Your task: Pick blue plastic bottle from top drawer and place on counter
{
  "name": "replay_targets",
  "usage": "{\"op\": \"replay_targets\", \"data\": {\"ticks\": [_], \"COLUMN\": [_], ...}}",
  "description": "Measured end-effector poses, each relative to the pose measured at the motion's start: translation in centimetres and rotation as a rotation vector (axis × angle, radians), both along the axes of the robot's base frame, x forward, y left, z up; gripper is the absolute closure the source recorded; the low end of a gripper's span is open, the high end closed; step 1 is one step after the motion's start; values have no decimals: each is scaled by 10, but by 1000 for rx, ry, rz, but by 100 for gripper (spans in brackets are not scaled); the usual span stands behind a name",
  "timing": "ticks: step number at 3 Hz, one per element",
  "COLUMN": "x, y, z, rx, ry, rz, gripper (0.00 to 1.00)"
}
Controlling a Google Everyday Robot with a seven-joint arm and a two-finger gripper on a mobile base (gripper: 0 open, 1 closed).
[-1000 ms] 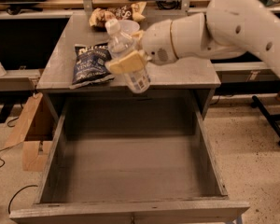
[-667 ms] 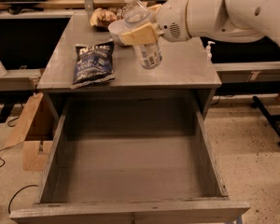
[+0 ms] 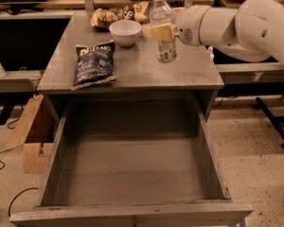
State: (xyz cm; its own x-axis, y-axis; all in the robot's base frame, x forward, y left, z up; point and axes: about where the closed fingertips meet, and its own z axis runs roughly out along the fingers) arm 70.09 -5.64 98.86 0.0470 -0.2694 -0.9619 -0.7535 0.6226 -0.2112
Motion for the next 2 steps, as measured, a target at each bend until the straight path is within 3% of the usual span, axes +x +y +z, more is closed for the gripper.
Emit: {"op": "replay_targets", "data": {"ticks": [1,2], "x": [22,35], "y": [-35,-61], "z": [-40,-78], "rx": [91,174], "ry": [-26,-4], "rz": [-111,-190], "gripper": [100,100]}}
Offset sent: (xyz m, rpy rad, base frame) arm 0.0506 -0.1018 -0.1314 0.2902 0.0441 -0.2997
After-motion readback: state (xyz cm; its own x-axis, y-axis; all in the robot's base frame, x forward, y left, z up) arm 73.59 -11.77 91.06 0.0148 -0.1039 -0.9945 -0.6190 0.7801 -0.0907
